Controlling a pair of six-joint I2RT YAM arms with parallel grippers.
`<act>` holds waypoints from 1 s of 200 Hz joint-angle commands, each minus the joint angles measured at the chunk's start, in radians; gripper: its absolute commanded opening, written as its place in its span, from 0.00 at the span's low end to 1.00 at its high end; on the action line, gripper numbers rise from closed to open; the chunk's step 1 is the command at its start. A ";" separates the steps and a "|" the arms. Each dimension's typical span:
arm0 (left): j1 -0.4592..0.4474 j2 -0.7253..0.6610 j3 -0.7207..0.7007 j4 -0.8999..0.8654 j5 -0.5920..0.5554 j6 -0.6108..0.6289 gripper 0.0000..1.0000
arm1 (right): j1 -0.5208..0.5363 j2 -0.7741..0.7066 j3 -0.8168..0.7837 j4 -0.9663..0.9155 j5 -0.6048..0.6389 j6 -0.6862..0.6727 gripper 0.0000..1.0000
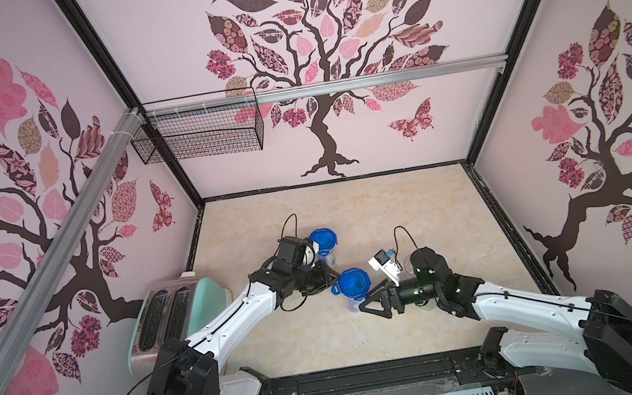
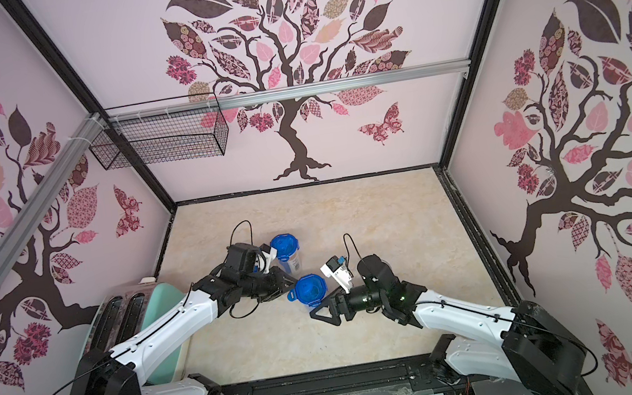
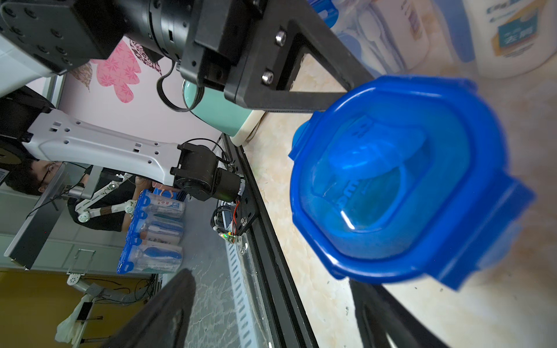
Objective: Take out toiletry kits
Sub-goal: Adjust the container at the center of the board, then unfasten the latch on the container.
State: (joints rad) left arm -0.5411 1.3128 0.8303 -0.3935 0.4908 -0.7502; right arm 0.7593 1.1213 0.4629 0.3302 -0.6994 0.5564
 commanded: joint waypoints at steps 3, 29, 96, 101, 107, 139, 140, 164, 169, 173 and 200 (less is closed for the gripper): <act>-0.001 0.011 0.028 -0.007 -0.020 0.023 0.24 | 0.007 -0.006 -0.015 0.026 0.018 -0.010 0.85; 0.003 0.004 0.072 -0.080 -0.072 0.034 0.24 | 0.006 -0.029 -0.014 -0.046 0.045 -0.065 0.87; 0.002 -0.104 0.112 -0.096 -0.014 0.025 0.25 | -0.024 -0.100 -0.039 -0.122 0.110 -0.112 0.89; -0.004 -0.108 0.108 -0.076 0.013 0.014 0.25 | -0.034 -0.107 -0.045 -0.119 0.110 -0.109 0.89; -0.018 -0.117 0.102 -0.049 0.034 0.000 0.25 | -0.048 -0.114 -0.054 -0.111 0.105 -0.105 0.89; -0.129 -0.106 0.105 0.090 0.090 -0.076 0.25 | -0.109 -0.147 -0.101 -0.047 0.087 -0.077 0.86; -0.131 -0.103 0.104 0.096 0.094 -0.079 0.25 | -0.109 -0.146 -0.100 -0.047 0.086 -0.077 0.86; -0.155 -0.063 0.077 0.224 0.134 -0.135 0.23 | -0.113 -0.135 -0.102 -0.057 0.100 -0.088 0.86; -0.155 -0.057 0.073 0.241 0.136 -0.139 0.22 | -0.113 -0.131 -0.105 -0.057 0.107 -0.090 0.86; -0.155 -0.053 0.069 0.253 0.137 -0.140 0.22 | -0.113 -0.130 -0.108 -0.057 0.114 -0.090 0.86; -0.155 -0.034 0.049 0.274 0.127 -0.133 0.16 | -0.113 -0.127 -0.121 -0.056 0.128 -0.092 0.85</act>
State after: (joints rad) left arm -0.6949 1.2610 0.9058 -0.2043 0.5983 -0.8654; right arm 0.6510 0.9936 0.3473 0.2584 -0.5934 0.4709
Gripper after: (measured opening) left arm 0.183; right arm 0.857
